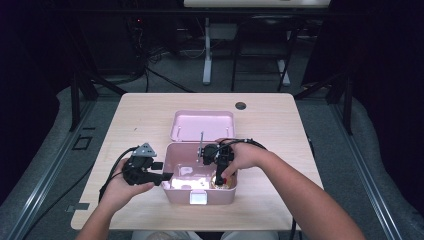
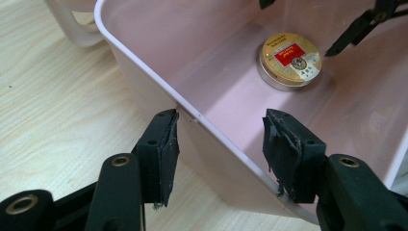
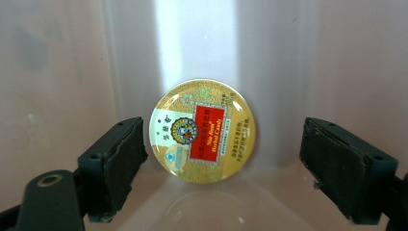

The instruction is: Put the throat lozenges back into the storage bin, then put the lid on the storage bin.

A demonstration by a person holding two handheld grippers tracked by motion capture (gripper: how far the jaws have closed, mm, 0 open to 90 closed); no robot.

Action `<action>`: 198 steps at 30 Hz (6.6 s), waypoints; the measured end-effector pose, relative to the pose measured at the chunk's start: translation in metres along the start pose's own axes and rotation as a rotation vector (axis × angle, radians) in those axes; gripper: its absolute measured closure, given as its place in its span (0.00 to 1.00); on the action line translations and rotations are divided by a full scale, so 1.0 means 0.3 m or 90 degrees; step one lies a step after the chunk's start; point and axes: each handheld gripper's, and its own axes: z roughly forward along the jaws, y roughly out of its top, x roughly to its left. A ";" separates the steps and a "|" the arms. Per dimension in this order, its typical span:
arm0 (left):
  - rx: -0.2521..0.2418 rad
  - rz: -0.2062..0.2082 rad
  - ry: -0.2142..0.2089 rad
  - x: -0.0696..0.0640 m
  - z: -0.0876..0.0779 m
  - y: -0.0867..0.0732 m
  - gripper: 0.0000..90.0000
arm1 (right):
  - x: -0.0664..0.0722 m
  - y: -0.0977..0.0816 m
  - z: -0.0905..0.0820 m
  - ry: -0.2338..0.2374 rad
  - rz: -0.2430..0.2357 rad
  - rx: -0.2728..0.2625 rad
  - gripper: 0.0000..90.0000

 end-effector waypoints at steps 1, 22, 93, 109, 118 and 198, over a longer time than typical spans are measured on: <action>0.000 0.000 -0.001 0.000 0.000 0.000 0.52 | 0.003 -0.001 -0.014 -0.004 -0.002 -0.007 0.18; -0.001 -0.001 0.001 0.001 -0.005 0.001 0.53 | -0.009 -0.064 -0.238 -0.067 0.166 -0.109 0.21; -0.004 -0.004 0.012 -0.012 -0.009 -0.002 0.56 | -0.240 -0.192 -0.260 -0.121 0.515 -0.201 0.58; -0.004 -0.006 0.012 -0.012 -0.009 -0.003 0.56 | -0.316 -0.194 -0.219 -0.124 0.582 -0.208 0.60; -0.001 -0.001 0.015 -0.016 -0.013 -0.004 0.56 | -0.366 -0.193 -0.191 -0.124 0.633 -0.219 0.62; 0.001 -0.003 0.015 -0.024 -0.007 -0.004 0.56 | -0.481 -0.182 -0.161 -0.117 0.802 -0.255 0.94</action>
